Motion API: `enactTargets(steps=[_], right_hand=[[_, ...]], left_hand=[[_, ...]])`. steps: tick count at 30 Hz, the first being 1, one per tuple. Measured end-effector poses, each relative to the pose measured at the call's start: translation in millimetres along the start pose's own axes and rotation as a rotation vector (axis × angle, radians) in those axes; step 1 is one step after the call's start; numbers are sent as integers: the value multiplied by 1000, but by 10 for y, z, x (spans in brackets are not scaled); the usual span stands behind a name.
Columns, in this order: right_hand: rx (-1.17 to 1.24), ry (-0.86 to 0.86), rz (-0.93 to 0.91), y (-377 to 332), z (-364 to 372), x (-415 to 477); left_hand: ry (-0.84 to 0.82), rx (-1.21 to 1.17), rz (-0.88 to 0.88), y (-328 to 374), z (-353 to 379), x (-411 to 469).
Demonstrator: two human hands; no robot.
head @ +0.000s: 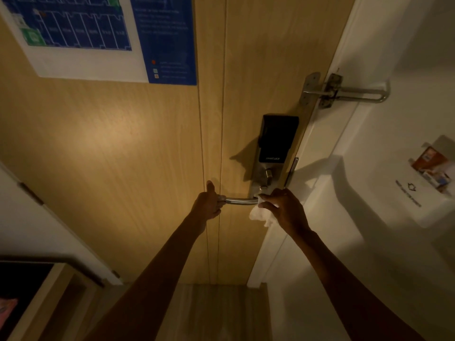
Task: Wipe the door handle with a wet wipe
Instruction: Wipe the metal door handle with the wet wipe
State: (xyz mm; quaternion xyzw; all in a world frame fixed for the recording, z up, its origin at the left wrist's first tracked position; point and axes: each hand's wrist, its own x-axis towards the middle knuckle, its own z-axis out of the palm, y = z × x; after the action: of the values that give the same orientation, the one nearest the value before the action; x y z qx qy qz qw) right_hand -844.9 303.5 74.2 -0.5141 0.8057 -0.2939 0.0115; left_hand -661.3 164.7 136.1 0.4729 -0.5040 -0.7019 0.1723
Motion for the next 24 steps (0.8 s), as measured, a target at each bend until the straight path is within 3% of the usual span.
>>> enactTargets(steps=[3, 8, 15, 24], right_hand=[[-98, 90, -28, -75, 52, -7], [-296, 27, -115, -319, 104, 106], [-529, 102, -176, -212, 5, 25], [-581, 7, -184, -235, 69, 61]], left_hand=[[-13, -4, -4, 6, 5, 14], [-11, 15, 4, -27, -20, 57], [-36, 51, 8, -15, -28, 50], [-58, 60, -20, 9, -47, 62]])
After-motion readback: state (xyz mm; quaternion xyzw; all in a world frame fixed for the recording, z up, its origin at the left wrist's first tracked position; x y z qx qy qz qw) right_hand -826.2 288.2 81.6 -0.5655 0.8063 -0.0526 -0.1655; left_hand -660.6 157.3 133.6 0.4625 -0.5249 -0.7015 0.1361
